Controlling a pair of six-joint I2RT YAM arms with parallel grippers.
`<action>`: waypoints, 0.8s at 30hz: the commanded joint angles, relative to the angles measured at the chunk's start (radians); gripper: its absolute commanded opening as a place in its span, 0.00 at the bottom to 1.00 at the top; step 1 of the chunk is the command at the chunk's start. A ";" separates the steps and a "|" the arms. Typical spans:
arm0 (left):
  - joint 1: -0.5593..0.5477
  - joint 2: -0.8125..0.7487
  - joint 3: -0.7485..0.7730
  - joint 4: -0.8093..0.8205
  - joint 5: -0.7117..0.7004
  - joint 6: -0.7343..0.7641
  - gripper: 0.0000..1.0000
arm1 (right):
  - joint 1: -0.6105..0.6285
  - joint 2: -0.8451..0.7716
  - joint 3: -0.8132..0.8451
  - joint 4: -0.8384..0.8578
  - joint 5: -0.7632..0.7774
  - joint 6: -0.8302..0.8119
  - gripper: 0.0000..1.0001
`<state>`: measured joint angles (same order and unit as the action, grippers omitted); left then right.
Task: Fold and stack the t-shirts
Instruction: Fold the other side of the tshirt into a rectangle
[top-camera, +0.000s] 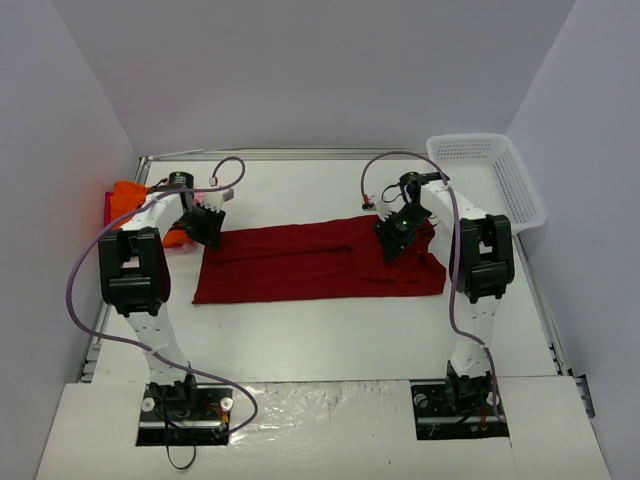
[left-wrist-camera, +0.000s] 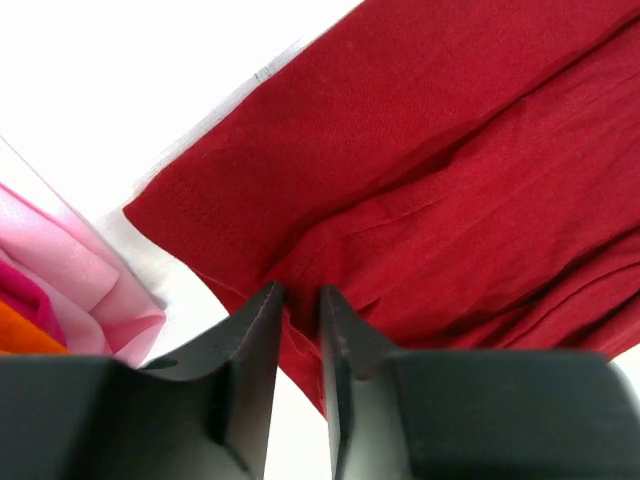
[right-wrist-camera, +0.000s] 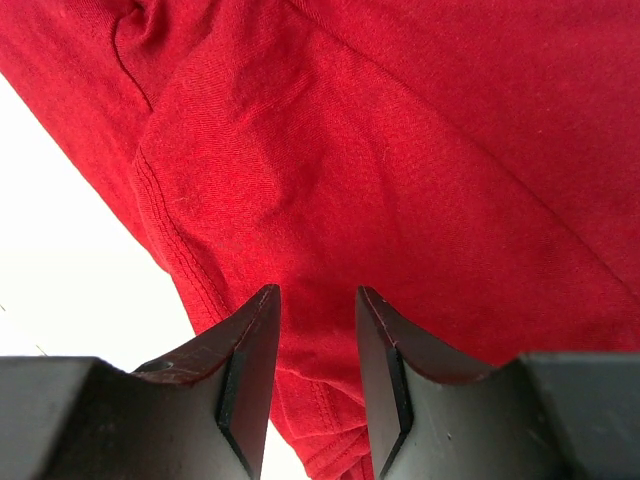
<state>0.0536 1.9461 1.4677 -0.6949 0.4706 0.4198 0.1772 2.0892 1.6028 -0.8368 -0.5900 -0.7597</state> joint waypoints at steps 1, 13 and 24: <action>0.005 -0.007 0.006 -0.015 0.007 0.025 0.17 | -0.005 0.008 -0.006 -0.041 0.010 -0.004 0.32; 0.008 -0.113 -0.035 -0.041 0.033 0.057 0.02 | -0.007 -0.006 -0.007 -0.042 0.015 0.005 0.30; 0.012 -0.286 -0.132 -0.072 0.045 0.135 0.02 | -0.025 -0.041 -0.007 -0.044 0.055 0.016 0.30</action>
<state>0.0563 1.7020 1.3483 -0.7242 0.5007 0.5056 0.1654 2.0907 1.5951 -0.8360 -0.5560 -0.7551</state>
